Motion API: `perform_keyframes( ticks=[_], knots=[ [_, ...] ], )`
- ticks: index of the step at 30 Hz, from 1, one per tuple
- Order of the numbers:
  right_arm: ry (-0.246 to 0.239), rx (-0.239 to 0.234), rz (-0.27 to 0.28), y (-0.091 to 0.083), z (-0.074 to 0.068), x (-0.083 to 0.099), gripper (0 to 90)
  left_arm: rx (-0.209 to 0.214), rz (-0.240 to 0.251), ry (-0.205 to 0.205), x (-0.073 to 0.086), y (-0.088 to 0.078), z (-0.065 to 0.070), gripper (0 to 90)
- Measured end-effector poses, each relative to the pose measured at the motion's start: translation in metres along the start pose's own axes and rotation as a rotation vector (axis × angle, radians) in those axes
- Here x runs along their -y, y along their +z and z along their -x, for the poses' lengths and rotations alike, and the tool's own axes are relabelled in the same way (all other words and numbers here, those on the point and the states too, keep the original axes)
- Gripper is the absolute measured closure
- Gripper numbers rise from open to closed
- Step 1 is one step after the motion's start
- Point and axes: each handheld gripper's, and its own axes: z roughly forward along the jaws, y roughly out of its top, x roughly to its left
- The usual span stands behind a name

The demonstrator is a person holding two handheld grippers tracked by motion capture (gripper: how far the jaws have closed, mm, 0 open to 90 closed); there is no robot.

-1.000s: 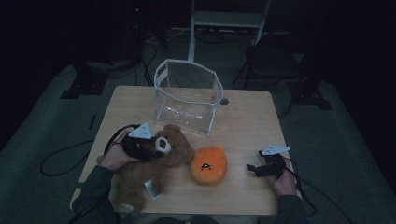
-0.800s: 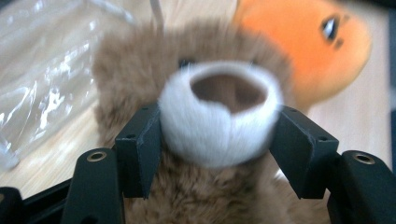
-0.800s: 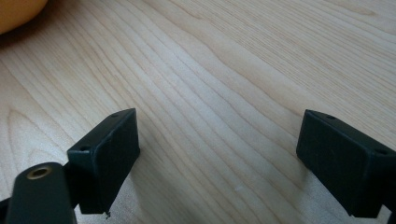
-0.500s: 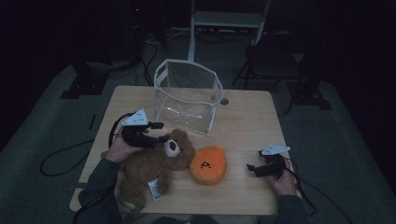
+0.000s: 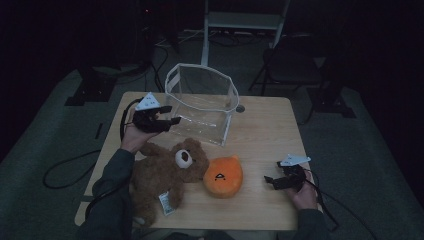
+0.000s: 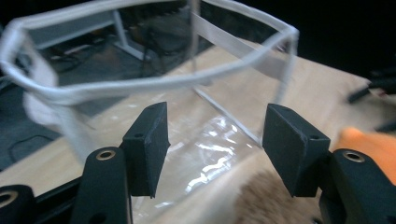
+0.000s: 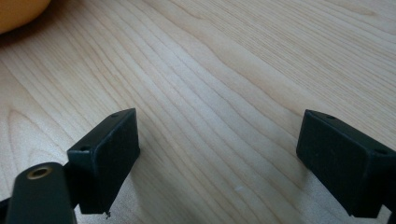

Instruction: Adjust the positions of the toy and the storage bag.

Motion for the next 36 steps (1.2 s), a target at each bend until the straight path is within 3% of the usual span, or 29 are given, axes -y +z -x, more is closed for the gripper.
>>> perform_keyframes(
  ticks=[8,13,19,22,25,28,31,33,36],
  knots=[
    [0.000,0.000,0.000,0.000,0.000,0.000,12.4,-0.139,0.004,-0.050,-0.016,0.005,-0.028,42.9],
    [0.000,0.000,0.000,0.000,0.000,0.000,12.4,-0.180,-0.002,-0.081,-0.023,0.014,-0.037,42.9],
    [0.000,0.000,0.000,0.000,0.000,0.000,12.5,-0.249,-0.005,-0.161,-0.027,0.029,-0.046,40.9],
    [-0.001,-0.001,0.000,0.000,0.000,0.000,12.5,-0.276,-0.005,-0.224,-0.029,0.037,-0.051,39.3],
    [-0.001,-0.002,0.001,0.000,0.000,0.000,12.5,-0.281,-0.031,-0.260,-0.027,0.043,-0.055,39.3],
    [-0.001,-0.002,0.000,0.000,0.000,0.000,12.5,-0.240,-0.040,-0.313,-0.023,0.046,-0.059,39.7],
    [-0.001,-0.003,0.001,0.000,0.000,0.000,12.5,-0.211,-0.042,-0.339,-0.023,0.045,-0.060,46.2],
    [-0.001,-0.002,0.000,0.000,0.000,0.000,12.5,-0.194,-0.055,-0.328,-0.025,0.045,-0.059,50.5],
    [-0.002,-0.002,0.000,0.000,0.000,0.000,12.5,-0.198,-0.074,-0.313,-0.025,0.044,-0.056,64.8]
  ],
)
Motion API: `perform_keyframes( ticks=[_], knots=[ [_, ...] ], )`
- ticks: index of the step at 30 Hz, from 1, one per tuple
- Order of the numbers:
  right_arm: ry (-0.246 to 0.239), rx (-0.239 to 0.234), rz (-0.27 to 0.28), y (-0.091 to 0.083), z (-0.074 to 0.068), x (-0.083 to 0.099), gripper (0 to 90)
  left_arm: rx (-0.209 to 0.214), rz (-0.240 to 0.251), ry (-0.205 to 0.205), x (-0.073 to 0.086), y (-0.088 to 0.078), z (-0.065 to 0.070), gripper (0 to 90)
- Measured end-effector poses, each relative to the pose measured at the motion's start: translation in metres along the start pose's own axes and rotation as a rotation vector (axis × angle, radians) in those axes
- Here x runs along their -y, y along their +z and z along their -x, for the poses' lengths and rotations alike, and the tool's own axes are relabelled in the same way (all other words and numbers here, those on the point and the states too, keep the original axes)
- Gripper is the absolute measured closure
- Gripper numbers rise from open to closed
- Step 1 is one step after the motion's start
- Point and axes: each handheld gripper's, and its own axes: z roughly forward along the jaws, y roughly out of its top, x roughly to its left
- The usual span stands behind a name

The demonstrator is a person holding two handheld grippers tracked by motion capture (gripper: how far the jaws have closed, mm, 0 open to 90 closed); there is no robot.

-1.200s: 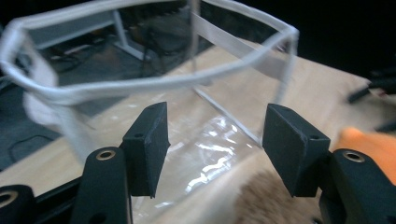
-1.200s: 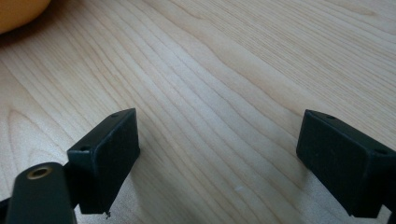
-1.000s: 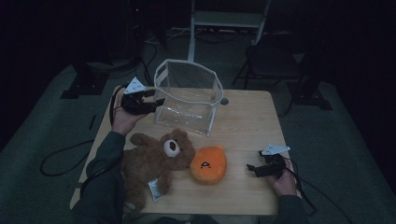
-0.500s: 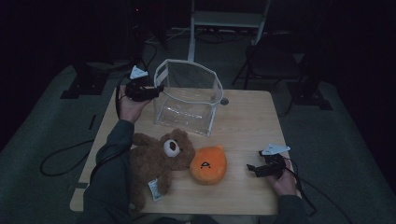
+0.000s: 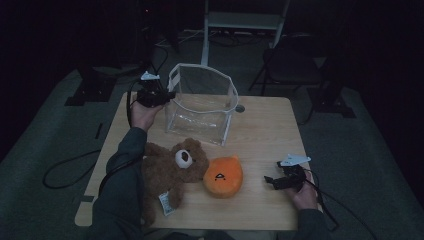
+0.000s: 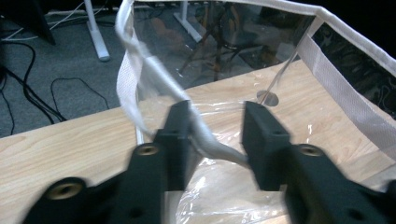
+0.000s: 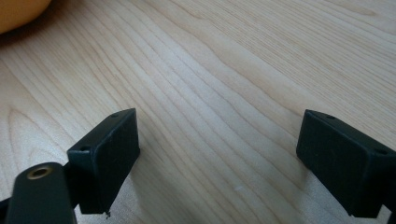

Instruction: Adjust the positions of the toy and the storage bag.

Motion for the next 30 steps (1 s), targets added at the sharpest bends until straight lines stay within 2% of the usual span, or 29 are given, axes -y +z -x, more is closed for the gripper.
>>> perform_keyframes(
  ticks=[3,5,7,10,11,18,24,27,30],
  knots=[
    [0.000,0.000,0.000,0.000,0.000,0.000,12.5,0.004,-0.003,0.007,0.002,-0.004,0.003,75.8],
    [0.000,0.000,0.000,0.000,0.000,0.000,12.5,-0.005,-0.010,0.013,0.002,-0.007,0.006,79.8],
    [0.000,0.000,0.000,0.000,0.000,0.000,12.5,0.004,-0.011,0.009,0.005,-0.011,0.008,81.6],
    [0.000,0.000,0.000,0.000,0.000,0.000,12.5,0.016,-0.008,-0.006,0.008,-0.016,0.009,82.0],
    [0.000,0.000,0.000,0.000,0.000,0.000,12.5,0.033,-0.004,-0.019,0.012,-0.021,0.012,82.0],
    [0.000,0.000,0.000,0.000,0.000,0.000,12.5,0.093,-0.001,-0.031,0.029,-0.041,0.028,81.8],
    [0.000,0.000,-0.001,0.000,0.000,0.000,12.5,0.143,0.008,-0.051,0.041,-0.055,0.033,81.2],
    [0.002,0.000,0.000,0.000,0.000,0.000,12.5,0.152,0.018,-0.041,0.045,-0.059,0.030,80.0],
    [0.004,0.002,0.000,0.000,0.000,0.000,12.5,0.144,0.010,-0.013,0.042,-0.057,0.029,78.3]
  ],
)
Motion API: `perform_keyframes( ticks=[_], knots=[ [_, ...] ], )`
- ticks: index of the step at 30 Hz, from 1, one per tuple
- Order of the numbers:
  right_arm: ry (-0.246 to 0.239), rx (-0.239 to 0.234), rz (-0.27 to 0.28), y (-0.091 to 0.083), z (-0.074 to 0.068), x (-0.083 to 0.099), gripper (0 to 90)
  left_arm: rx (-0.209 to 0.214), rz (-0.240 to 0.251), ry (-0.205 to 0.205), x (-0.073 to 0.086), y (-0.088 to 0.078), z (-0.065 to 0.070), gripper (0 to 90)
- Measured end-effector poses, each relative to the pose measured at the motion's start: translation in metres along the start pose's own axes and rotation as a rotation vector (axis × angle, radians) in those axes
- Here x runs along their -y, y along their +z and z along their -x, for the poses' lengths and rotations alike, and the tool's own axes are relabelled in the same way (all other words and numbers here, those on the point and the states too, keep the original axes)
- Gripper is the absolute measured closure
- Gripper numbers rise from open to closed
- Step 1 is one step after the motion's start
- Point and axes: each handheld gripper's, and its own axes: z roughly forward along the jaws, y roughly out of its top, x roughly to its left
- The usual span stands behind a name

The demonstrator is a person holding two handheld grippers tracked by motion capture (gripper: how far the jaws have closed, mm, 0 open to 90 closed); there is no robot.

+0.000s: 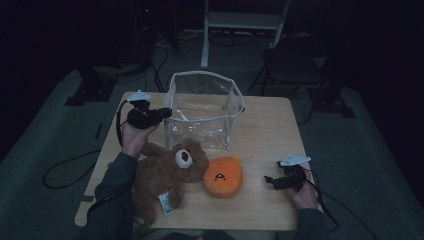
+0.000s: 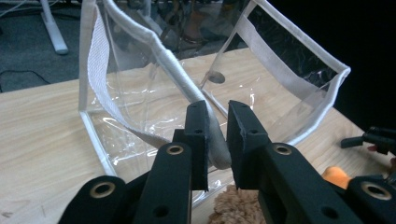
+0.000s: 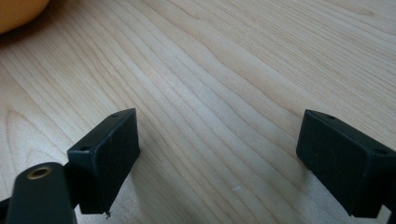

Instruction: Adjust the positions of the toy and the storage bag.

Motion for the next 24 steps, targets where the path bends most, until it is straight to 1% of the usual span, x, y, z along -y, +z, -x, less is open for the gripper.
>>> perform_keyframes(
  ticks=[2,3,4,5,6,7,8,10,11,12,13,15,16,17,18,19,20,21,22,23,24],
  knots=[
    [0.000,0.000,0.000,0.000,0.000,0.000,12.5,-0.006,-0.003,0.006,-0.001,0.001,0.000,75.8],
    [0.001,0.001,0.000,0.000,0.000,0.000,12.5,-0.010,-0.007,0.026,-0.003,0.001,0.002,73.4],
    [0.001,0.002,0.000,0.000,0.000,0.000,12.5,-0.010,-0.007,0.026,-0.003,0.001,0.002,72.0],
    [0.001,0.002,0.000,0.000,0.000,0.000,12.5,-0.009,-0.005,0.029,-0.003,0.001,0.002,68.3],
    [0.001,0.002,0.000,0.000,0.000,0.000,12.5,-0.003,0.008,0.039,-0.004,-0.002,0.002,64.9],
    [0.001,0.002,0.000,0.000,0.000,0.000,12.5,-0.003,0.008,0.039,-0.004,-0.002,0.002,63.1],
    [0.002,0.002,0.000,0.000,0.000,0.000,12.5,0.007,0.024,0.045,-0.005,-0.006,0.002,60.9],
    [0.001,0.002,0.000,0.000,0.000,0.000,12.5,0.007,0.024,0.045,-0.005,-0.006,0.002,59.4],
    [0.001,0.002,0.000,0.000,0.000,0.000,12.5,-0.001,0.039,0.058,-0.005,-0.012,0.002,59.4],
    [0.001,0.002,0.000,0.000,0.000,0.000,12.5,-0.003,0.044,0.063,-0.004,-0.014,0.002,56.3],
    [0.001,0.002,0.000,0.000,0.000,0.000,12.5,-0.006,0.047,0.068,-0.003,-0.016,0.002,55.4],
    [0.001,0.002,0.000,0.000,0.000,0.000,12.5,-0.008,0.039,0.089,-0.002,-0.019,0.002,53.9],
    [0.001,0.002,0.000,0.000,0.000,0.000,12.5,-0.008,0.039,0.089,-0.002,-0.019,0.002,53.4],
    [0.000,0.003,0.001,0.000,0.000,0.000,12.5,-0.025,0.030,0.129,0.001,-0.022,0.004,52.9],
    [0.000,0.003,0.001,0.000,0.000,0.000,12.5,-0.025,0.030,0.129,0.001,-0.022,0.004,52.8],
    [-0.002,0.003,0.002,0.000,0.000,0.000,12.5,-0.033,0.034,0.160,0.003,-0.024,0.006,52.0],
    [-0.002,0.003,0.002,0.000,0.000,0.000,12.5,-0.033,0.034,0.160,0.003,-0.024,0.006,49.3],
    [0.000,0.002,0.001,0.000,0.000,0.000,12.5,-0.040,0.049,0.177,0.005,-0.026,0.007,48.5],
    [0.000,0.002,0.001,0.000,0.000,0.000,12.5,-0.049,0.046,0.200,0.007,-0.028,0.009,48.4],
    [0.000,0.002,0.001,0.000,0.000,0.000,12.5,-0.049,0.046,0.200,0.007,-0.028,0.009,48.2],
    [0.000,0.003,0.001,0.000,0.000,0.000,12.5,-0.050,0.049,0.208,0.009,-0.028,0.010,48.2]
  ],
)
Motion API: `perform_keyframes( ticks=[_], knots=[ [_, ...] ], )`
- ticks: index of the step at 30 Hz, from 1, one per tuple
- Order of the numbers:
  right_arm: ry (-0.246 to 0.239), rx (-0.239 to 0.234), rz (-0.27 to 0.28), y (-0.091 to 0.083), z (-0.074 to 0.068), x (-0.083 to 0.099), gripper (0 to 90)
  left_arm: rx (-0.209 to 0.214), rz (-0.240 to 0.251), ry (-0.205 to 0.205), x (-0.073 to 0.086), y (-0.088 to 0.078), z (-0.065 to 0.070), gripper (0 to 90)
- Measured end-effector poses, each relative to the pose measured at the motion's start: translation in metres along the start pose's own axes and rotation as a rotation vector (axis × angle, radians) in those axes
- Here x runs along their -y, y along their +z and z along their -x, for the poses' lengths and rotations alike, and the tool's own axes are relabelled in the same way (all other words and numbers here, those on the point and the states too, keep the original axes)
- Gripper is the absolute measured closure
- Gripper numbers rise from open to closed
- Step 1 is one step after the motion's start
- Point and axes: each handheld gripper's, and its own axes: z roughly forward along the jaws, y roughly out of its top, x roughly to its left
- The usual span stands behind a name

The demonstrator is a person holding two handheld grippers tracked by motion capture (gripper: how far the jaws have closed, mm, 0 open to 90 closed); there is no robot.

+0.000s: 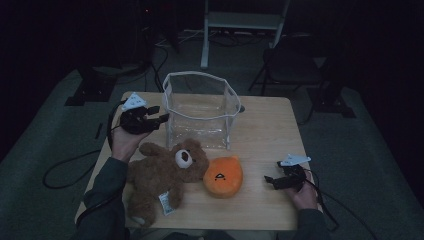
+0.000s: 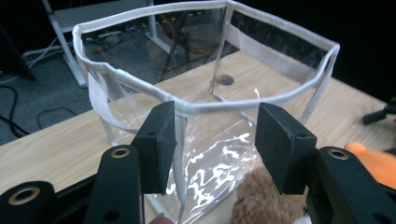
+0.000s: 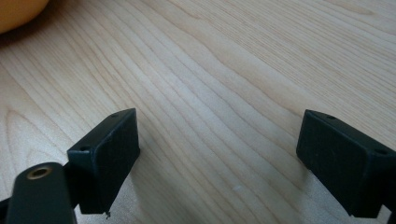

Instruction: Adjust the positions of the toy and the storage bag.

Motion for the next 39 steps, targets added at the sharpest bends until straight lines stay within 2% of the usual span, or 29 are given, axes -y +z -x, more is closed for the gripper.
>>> perform_keyframes(
  ticks=[2,6,11,14,19,22,27,39],
  knots=[
    [0.000,0.000,0.001,0.000,0.000,0.000,12.5,0.000,-0.006,0.015,0.002,-0.002,0.002,46.5],
    [0.001,-0.001,0.001,0.000,0.000,0.000,12.5,0.003,-0.047,0.044,0.006,-0.003,0.006,44.7],
    [-0.001,0.001,0.000,0.000,0.000,0.000,12.5,0.040,-0.110,0.063,0.015,-0.001,0.013,41.8],
    [-0.001,0.001,0.000,0.000,0.000,0.000,12.5,0.045,-0.121,0.066,0.018,-0.001,0.017,41.8],
    [0.000,0.000,0.001,0.000,0.000,0.000,12.5,0.089,-0.152,0.076,0.028,0.001,0.028,41.8],
    [0.000,0.000,0.001,0.000,0.000,0.000,12.5,0.116,-0.167,0.098,0.032,0.002,0.034,40.1],
    [0.001,-0.001,0.001,0.000,0.000,0.000,12.5,0.150,-0.176,0.102,0.040,0.005,0.038,39.5],
    [0.002,-0.001,0.000,0.000,0.000,0.000,12.4,0.162,-0.209,0.088,0.054,0.012,0.037,39.4]
  ],
)
